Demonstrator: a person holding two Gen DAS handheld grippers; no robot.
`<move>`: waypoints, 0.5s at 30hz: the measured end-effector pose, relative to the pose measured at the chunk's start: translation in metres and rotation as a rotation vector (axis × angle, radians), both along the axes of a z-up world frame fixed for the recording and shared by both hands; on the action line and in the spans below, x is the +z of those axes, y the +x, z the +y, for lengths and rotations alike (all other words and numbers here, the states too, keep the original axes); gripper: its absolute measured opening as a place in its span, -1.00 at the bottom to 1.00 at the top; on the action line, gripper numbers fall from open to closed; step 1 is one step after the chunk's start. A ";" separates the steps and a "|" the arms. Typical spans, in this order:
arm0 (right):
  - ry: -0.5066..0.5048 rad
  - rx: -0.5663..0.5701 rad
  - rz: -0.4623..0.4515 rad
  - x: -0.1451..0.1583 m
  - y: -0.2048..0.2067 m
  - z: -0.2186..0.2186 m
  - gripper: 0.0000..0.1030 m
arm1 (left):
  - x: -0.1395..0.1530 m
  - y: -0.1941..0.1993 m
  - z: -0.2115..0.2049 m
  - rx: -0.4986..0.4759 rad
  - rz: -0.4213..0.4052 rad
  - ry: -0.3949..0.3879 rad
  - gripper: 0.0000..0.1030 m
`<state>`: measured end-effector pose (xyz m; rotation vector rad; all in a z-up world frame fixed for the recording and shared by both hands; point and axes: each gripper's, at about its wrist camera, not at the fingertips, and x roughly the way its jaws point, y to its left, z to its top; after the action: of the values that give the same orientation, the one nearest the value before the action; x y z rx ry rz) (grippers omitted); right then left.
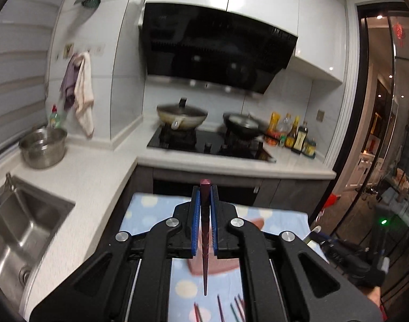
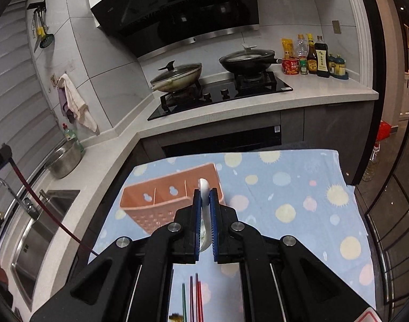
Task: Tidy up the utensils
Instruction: 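Lift and carry the spoon and chopstick over the pink holder with both tools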
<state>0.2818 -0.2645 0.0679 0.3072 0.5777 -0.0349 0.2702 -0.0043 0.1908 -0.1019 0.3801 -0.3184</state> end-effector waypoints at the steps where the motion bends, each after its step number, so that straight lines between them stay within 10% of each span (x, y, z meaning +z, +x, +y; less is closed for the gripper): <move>1: -0.005 -0.003 -0.004 0.002 0.010 -0.001 -0.87 | 0.006 0.005 -0.004 0.000 -0.017 -0.003 -0.87; 15: -0.011 -0.001 0.081 -0.035 0.101 -0.002 -0.87 | -0.039 0.102 -0.034 0.017 0.072 -0.020 -0.87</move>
<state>0.3827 -0.2662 0.0327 0.2967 0.6574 -0.0511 0.3726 -0.0384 0.1519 -0.1360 0.4470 -0.3025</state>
